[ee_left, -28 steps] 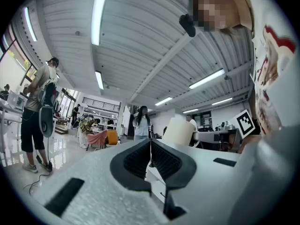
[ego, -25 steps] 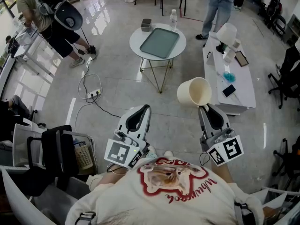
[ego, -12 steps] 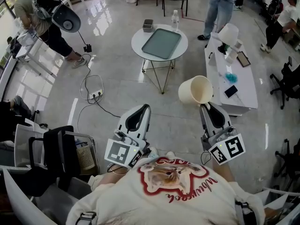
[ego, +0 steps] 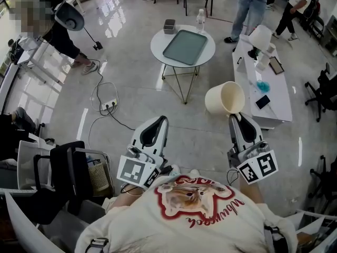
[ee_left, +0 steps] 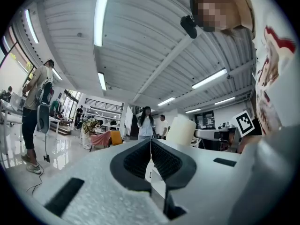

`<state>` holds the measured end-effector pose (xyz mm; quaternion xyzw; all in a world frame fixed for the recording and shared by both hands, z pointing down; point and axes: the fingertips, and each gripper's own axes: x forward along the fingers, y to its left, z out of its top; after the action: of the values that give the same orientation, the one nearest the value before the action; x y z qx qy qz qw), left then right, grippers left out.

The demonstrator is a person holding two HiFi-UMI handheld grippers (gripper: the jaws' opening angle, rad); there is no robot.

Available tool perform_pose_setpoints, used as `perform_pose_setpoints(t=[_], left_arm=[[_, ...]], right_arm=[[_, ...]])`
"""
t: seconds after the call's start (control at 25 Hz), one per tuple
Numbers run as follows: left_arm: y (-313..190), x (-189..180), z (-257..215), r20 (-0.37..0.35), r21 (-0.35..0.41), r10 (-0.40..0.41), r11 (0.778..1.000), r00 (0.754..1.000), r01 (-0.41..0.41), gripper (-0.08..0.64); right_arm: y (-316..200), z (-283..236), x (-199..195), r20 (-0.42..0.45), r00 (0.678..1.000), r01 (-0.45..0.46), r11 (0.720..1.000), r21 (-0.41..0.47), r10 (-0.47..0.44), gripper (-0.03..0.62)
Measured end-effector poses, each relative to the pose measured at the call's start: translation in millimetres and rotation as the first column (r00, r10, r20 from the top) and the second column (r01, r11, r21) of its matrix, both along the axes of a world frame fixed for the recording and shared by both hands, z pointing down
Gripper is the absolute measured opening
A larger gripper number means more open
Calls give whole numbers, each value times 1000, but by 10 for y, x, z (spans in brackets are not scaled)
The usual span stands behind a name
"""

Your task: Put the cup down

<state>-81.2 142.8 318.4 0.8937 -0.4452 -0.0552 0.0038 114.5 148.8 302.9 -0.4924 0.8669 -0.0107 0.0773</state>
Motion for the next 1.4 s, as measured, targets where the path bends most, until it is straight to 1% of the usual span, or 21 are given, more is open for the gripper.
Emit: perform_pose_setpoints(t=[0.16,0.36,0.44,0.64,0.8,1.0,1.2,1.4], left_arm=[[-72,-160,19,10,11,4,1000,1000,-4,17],[-155,-375,67,23,3,13,1000,1000,-13,17],[-209,-448,93,29,8,7,1000,1000,-8,17],[-341,-546,115,17,4,-5,1000,1000,5,17],[-465,-527,159,14,-2,6,1000,1000,-6,17],[-731,-444,191,12,-4,11,1000,1000,-11,17],[-1142,-420,146,18,14,-3,1000,1000,3,17],[-1663,-284,106,21,28,-8,1000,1000,8,17]], right_arm=[[-79,14,-107,10,1000,-17,1000,0,17,60],[-165,16,-277,23,999,-39,999,14,39,60],[-203,31,-316,16,999,-49,999,15,49,60],[-273,15,-363,-22,998,-57,998,27,58,60],[-350,-2,-364,-25,997,-71,997,36,72,60],[-622,38,-270,-28,996,-80,996,31,80,60],[-1016,8,-204,-22,997,-73,996,46,74,60],[-1534,-3,-84,-22,998,-64,997,52,66,60]])
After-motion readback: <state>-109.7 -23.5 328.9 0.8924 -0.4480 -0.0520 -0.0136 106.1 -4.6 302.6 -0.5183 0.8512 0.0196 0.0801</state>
